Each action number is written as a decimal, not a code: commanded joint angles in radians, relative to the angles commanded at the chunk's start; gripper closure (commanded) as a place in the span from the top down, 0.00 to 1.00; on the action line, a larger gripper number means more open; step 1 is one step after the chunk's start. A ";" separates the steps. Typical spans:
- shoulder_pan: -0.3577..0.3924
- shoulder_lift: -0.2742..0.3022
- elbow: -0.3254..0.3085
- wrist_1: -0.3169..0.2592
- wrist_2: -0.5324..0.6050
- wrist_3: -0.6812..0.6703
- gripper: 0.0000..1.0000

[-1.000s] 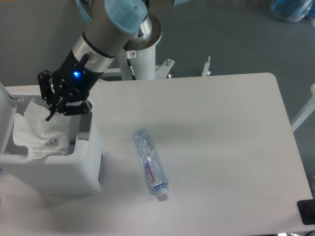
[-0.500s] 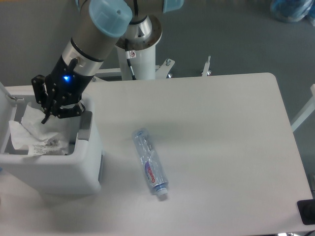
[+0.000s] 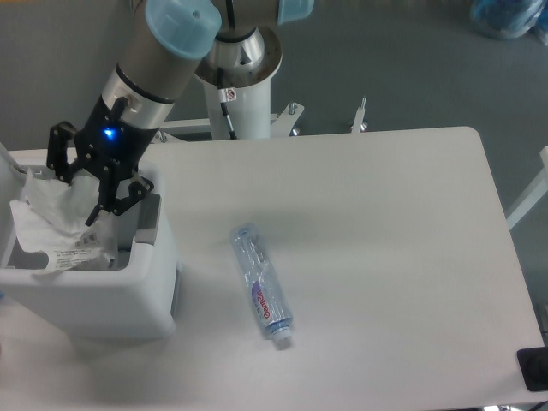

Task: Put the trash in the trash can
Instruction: 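Lower the bag into the bin and open the gripper, then move the open gripper to the cap end of the water bottle, then close the gripper on the bottle cap and lift the bottle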

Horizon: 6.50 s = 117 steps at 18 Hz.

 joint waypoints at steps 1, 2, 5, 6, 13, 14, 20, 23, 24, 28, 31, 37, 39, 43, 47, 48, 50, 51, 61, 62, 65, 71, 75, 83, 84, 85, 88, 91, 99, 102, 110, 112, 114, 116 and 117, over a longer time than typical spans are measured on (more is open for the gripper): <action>0.000 0.005 -0.002 0.000 0.000 0.000 0.80; 0.000 0.012 -0.003 0.000 0.002 0.000 0.80; 0.000 0.020 -0.011 0.002 0.003 0.000 0.80; 0.000 0.023 -0.015 0.002 0.003 0.000 0.80; 0.027 0.100 -0.032 -0.003 0.000 -0.002 0.80; 0.061 0.109 -0.032 -0.003 0.000 -0.008 0.84; 0.287 0.100 -0.038 -0.002 0.003 -0.115 0.99; 0.359 0.075 -0.048 0.000 0.009 -0.114 1.00; 0.376 0.066 -0.048 0.000 0.026 -0.114 1.00; 0.387 -0.015 -0.032 0.000 0.211 -0.117 1.00; 0.385 -0.102 0.003 0.002 0.310 -0.196 1.00; 0.380 -0.262 0.092 0.003 0.344 -0.377 1.00; 0.377 -0.293 0.097 0.003 0.369 -0.409 1.00; 0.345 -0.356 0.104 0.003 0.449 -0.416 1.00; 0.298 -0.431 0.123 0.003 0.526 -0.451 1.00; 0.293 -0.445 0.129 0.003 0.538 -0.469 1.00; 0.276 -0.468 0.146 0.002 0.557 -0.483 1.00; 0.275 -0.480 0.158 0.002 0.557 -0.492 1.00; 0.229 -0.580 0.239 0.002 0.554 -0.532 1.00; 0.227 -0.587 0.247 0.002 0.554 -0.532 1.00; 0.221 -0.592 0.261 0.002 0.551 -0.534 1.00; 0.193 -0.626 0.279 0.003 0.552 -0.534 1.00; 0.178 -0.644 0.288 0.024 0.554 -0.535 1.00; 0.175 -0.661 0.281 0.032 0.557 -0.532 0.97; 0.173 -0.661 0.279 0.032 0.557 -0.532 0.96; 0.169 -0.661 0.279 0.032 0.557 -0.532 0.94; 0.169 -0.661 0.278 0.032 0.557 -0.532 0.88; 0.167 -0.661 0.276 0.032 0.557 -0.532 0.82; 0.156 -0.663 0.267 0.035 0.557 -0.528 0.66; 0.156 -0.661 0.261 0.037 0.557 -0.523 0.63; 0.156 -0.658 0.259 0.035 0.557 -0.522 0.49; 0.156 -0.658 0.259 0.035 0.557 -0.522 0.43; 0.156 -0.658 0.259 0.035 0.555 -0.520 0.37; 0.156 -0.657 0.258 0.035 0.557 -0.520 0.35; 0.156 -0.655 0.259 0.035 0.555 -0.522 0.33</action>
